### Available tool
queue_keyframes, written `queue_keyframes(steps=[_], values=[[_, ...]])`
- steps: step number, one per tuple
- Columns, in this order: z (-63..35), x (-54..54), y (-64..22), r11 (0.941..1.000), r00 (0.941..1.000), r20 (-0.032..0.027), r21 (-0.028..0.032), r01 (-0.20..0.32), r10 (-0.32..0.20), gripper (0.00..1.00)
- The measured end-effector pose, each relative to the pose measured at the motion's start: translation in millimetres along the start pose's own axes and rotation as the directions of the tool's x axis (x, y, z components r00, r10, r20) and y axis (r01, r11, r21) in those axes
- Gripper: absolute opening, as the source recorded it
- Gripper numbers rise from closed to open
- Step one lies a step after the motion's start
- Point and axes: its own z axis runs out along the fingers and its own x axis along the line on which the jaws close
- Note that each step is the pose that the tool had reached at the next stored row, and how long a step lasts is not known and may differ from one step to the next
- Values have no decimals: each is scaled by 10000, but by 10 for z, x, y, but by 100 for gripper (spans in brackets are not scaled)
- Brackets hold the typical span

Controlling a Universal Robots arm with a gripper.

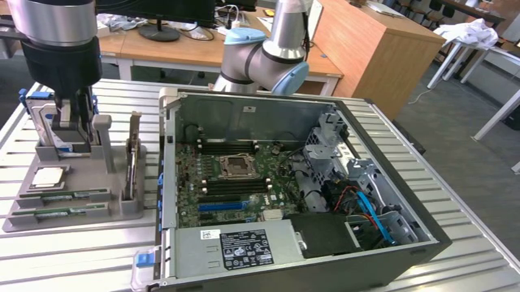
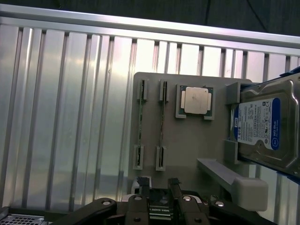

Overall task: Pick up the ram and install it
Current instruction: 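Pick up the ram and move it above insertion slot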

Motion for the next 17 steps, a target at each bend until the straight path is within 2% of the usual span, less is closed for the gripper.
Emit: queue_keyframes(steps=[17], values=[[35, 1, -2, 10000, 10000, 0, 0, 0, 0, 30]])
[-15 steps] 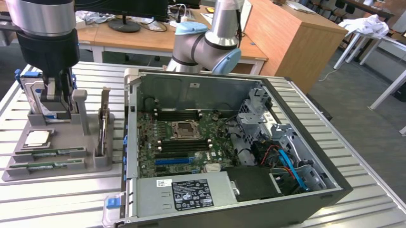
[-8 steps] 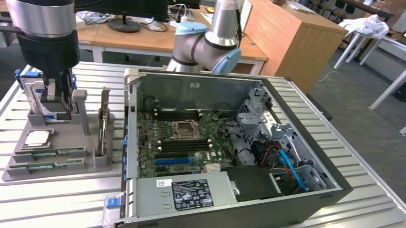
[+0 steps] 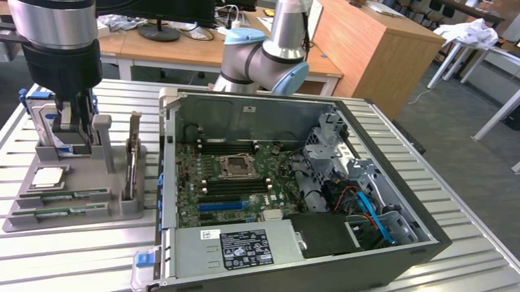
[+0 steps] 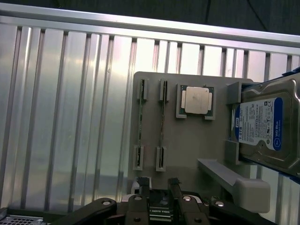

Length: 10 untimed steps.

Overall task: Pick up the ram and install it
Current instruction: 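Pick up the ram and move it above insertion slot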

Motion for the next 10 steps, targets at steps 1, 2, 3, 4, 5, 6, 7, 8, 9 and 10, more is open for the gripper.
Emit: queue_keyframes(steps=[1, 2, 3, 4, 5, 6, 7, 8, 9, 10], values=[[2, 0, 0, 10000, 10000, 0, 0, 0, 0, 30], [4, 0, 0, 10000, 10000, 1, 0, 0, 0, 30], [6, 0, 0, 10000, 10000, 1, 0, -1, 1, 30], [8, 0, 0, 10000, 10000, 0, -1, 0, 0, 30], [10, 0, 0, 10000, 10000, 0, 0, 0, 0, 30], [12, 0, 0, 10000, 10000, 0, 0, 0, 0, 30], [14, 0, -1, 10000, 10000, 0, -1, 0, 0, 30], [16, 0, -1, 10000, 10000, 0, -1, 0, 0, 30], [18, 0, -1, 10000, 10000, 0, 0, 0, 0, 30], [20, 0, -1, 10000, 10000, 0, -1, 0, 0, 30]])
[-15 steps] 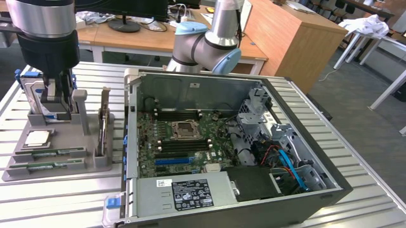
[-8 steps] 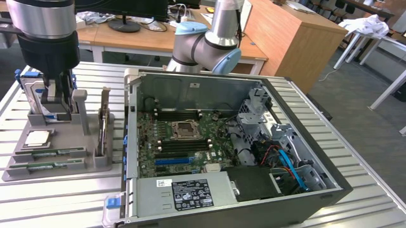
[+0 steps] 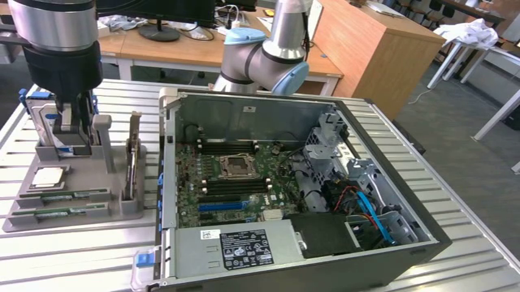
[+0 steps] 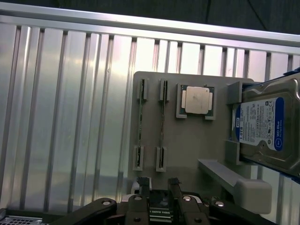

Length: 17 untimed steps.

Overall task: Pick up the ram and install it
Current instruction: 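Pick up the ram and move it above insertion slot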

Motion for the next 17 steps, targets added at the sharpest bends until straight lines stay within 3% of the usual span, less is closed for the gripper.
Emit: queue_keyframes(steps=[17], values=[[46, 25, 11, 10000, 10000, 0, 0, -1, 1, 30]])
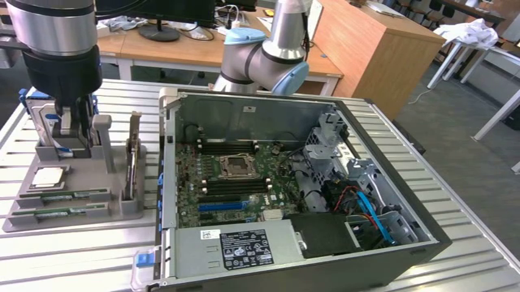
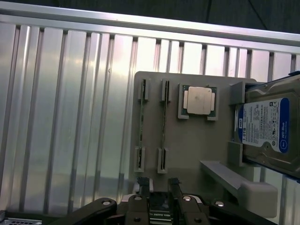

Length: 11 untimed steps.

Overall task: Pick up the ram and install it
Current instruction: 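Pick up the ram and move it above insertion slot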

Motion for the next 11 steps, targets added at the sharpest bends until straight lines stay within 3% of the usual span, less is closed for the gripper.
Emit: queue_keyframes(steps=[11], values=[[24, 46, 24, 10000, 10000, 0, 0, 0, 0, 30]])
